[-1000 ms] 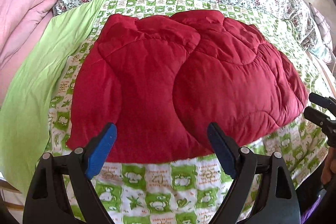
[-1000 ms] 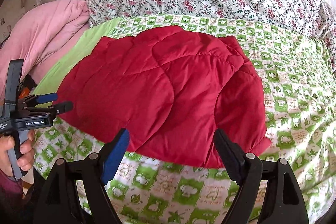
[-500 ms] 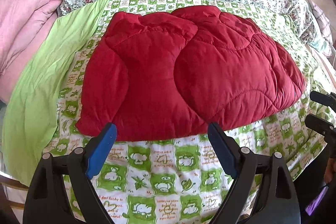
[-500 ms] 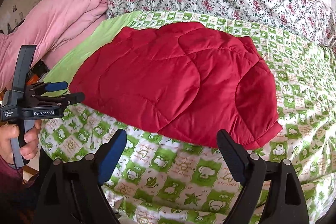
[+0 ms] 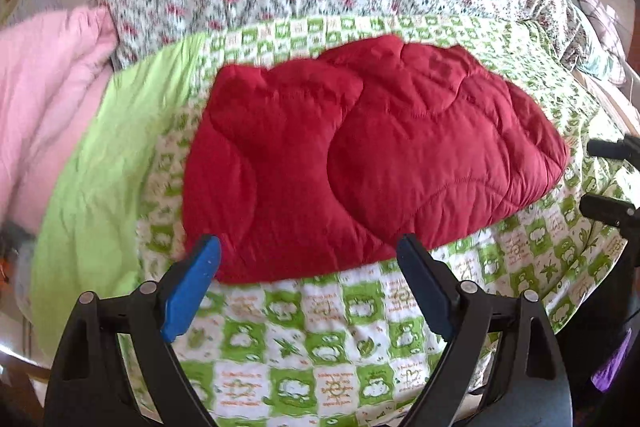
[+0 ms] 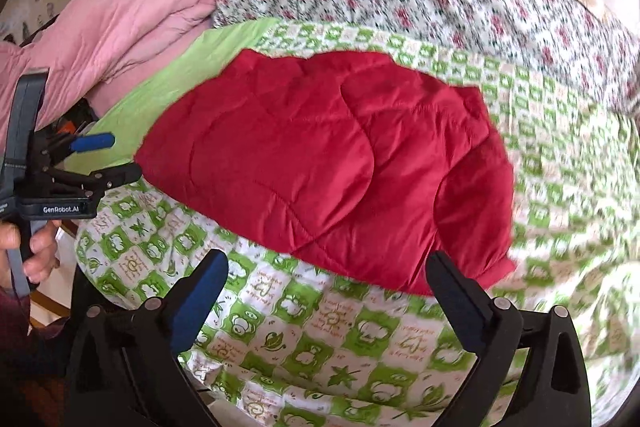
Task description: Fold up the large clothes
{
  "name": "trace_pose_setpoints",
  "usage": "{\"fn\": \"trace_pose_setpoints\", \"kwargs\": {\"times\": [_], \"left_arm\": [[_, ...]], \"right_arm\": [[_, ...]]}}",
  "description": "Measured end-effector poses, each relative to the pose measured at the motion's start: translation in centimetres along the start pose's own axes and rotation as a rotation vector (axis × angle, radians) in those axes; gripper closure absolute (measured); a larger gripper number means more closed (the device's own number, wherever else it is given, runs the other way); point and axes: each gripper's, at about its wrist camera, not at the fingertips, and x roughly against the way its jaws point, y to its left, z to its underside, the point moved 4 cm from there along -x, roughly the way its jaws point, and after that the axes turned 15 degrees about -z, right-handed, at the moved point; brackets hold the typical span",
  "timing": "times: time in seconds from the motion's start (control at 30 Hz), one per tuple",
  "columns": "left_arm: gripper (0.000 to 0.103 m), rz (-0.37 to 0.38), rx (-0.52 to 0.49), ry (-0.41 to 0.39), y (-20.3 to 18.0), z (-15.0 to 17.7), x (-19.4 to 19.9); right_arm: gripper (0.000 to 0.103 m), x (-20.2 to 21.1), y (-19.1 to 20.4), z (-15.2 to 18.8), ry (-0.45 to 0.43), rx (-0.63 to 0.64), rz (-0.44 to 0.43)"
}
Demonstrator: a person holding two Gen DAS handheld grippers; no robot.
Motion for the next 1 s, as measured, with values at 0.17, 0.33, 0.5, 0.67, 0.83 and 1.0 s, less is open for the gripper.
{"fn": "trace_pose_setpoints", "kwargs": {"times": [0.17,0.33,0.5,0.67,0.83,1.0], "left_arm": [[0.005,-0.018,-0.026,-0.067,0.6,-2.0,1.7],[0.000,-0.039,-0.033,-0.072,0.4,-2.5,0.8],[0.000,-0.057,-0.067,-0.011,-0.2,-2.6,-2.0],[0.000,-0.080,-0.118,0.006,-1.2,-2.9,-3.2],[0.000,-0.082,-0.147,0.010,-1.9,-3.7,-3.6],[0.000,-0.087,-0.177,0.004,-2.4,-4.5,-4.0]], "right_arm": [[0.000,1.9,0.7,-1.9,-0.011,0.076,0.006],[0.000,1.7,0.5,-2.5,-0.001,0.082,-0.038],[0.000,-0.8,-0.5,-2.2,0.056,0.072,-0.022],[0.000,-3.1,-1.6,-2.2,0.105,0.057,-0.028],[0.000,-4.4,-2.4,-2.9,0.123,0.046,-0.035],[0.000,-5.2,-3.0,-4.1,0.135,0.053,-0.036]]}}
